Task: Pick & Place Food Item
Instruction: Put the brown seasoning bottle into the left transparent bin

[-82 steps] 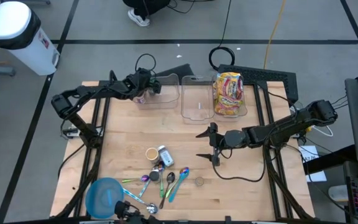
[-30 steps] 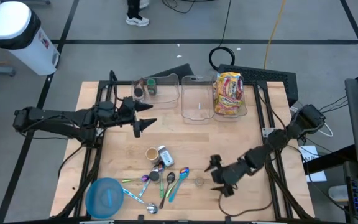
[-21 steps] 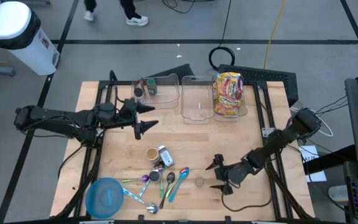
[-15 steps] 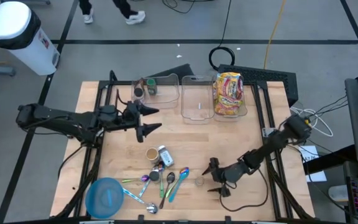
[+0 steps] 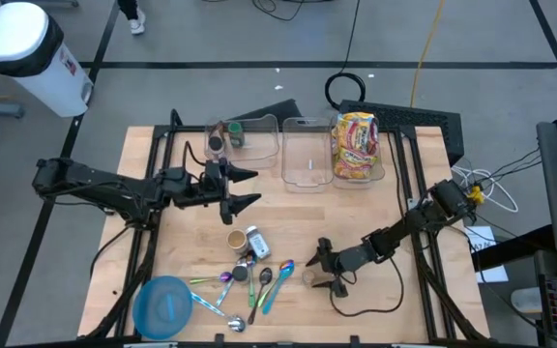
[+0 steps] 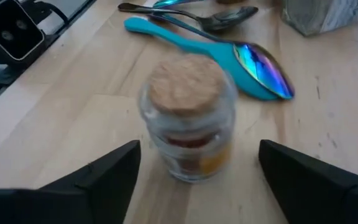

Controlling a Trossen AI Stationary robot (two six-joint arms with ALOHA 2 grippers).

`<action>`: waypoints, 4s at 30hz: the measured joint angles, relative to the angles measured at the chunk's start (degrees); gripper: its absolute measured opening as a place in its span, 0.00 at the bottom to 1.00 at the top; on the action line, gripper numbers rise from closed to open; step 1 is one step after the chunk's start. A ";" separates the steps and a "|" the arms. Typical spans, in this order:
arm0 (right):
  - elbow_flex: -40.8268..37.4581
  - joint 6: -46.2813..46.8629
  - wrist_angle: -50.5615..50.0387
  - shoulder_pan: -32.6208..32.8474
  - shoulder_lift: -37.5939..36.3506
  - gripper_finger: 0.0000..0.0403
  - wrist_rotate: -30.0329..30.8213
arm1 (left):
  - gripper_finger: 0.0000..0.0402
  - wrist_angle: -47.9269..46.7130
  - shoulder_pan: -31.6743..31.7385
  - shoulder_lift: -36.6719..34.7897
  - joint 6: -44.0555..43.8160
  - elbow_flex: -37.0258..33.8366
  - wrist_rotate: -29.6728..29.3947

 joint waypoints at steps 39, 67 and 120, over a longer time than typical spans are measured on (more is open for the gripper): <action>3.73 -8.24 -26.11 -11.83 -10.38 0.47 10.36 | 0.87 1.49 -0.92 5.77 -4.52 1.62 7.13; -11.12 4.49 -32.83 -10.76 -25.86 0.69 10.49 | 0.87 0.05 -0.92 5.73 -5.11 1.64 7.18; -11.88 -1.40 13.75 -7.85 2.21 0.28 12.92 | 0.88 -13.33 -9.18 8.18 0.50 6.81 9.91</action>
